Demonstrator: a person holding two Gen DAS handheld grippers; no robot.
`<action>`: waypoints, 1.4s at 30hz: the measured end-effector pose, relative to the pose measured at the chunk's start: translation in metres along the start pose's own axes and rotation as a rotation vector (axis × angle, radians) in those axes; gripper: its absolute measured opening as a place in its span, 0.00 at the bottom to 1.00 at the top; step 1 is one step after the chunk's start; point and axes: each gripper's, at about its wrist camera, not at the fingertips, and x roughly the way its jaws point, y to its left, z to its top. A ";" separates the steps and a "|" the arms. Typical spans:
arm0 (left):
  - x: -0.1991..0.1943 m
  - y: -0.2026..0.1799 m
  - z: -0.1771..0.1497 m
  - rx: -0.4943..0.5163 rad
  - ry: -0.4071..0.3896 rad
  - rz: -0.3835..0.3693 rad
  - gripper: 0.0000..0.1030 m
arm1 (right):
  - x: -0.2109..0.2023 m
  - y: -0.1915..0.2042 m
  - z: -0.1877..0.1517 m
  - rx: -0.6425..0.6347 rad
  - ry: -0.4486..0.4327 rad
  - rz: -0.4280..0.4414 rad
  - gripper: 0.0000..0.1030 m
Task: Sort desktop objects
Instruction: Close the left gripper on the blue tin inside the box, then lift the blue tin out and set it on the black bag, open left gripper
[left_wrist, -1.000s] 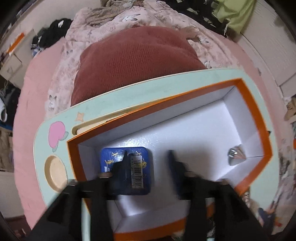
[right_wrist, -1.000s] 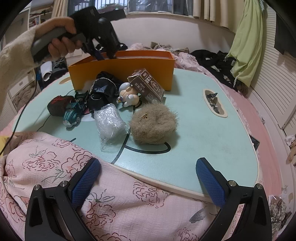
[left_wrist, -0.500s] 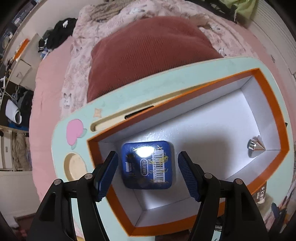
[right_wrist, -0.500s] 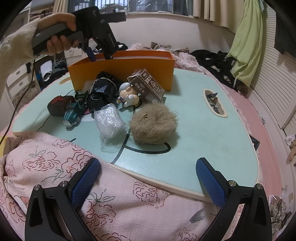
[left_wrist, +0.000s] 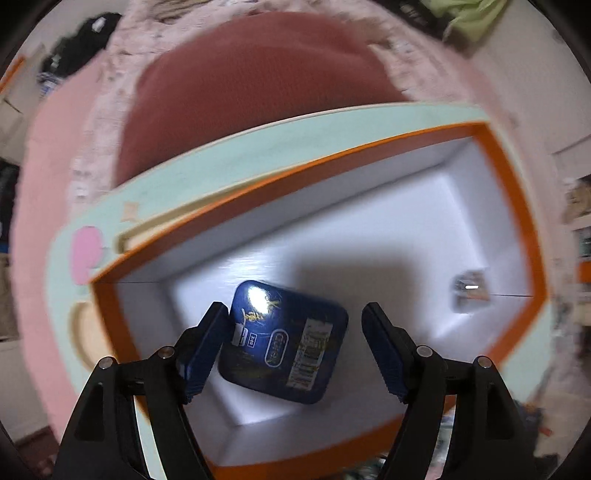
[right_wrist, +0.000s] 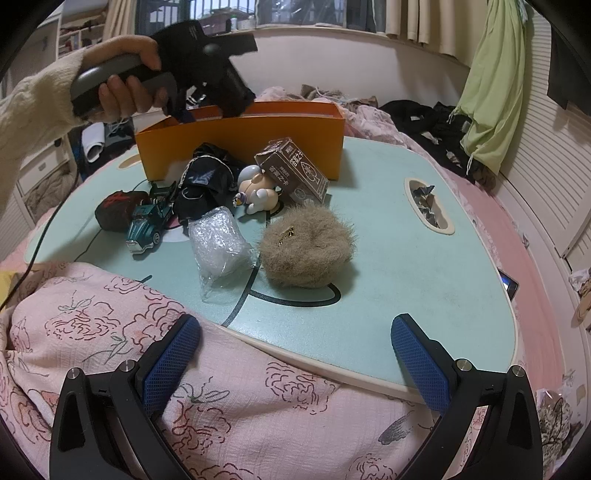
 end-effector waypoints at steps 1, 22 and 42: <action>-0.001 -0.001 0.001 0.002 -0.006 0.027 0.72 | -0.001 0.000 -0.001 -0.001 0.000 0.000 1.00; -0.002 0.029 -0.003 -0.032 -0.020 0.049 0.78 | 0.002 0.001 0.001 -0.008 -0.003 0.008 1.00; -0.071 0.009 -0.030 -0.009 -0.324 -0.162 0.65 | 0.003 0.002 0.000 -0.013 -0.004 0.016 1.00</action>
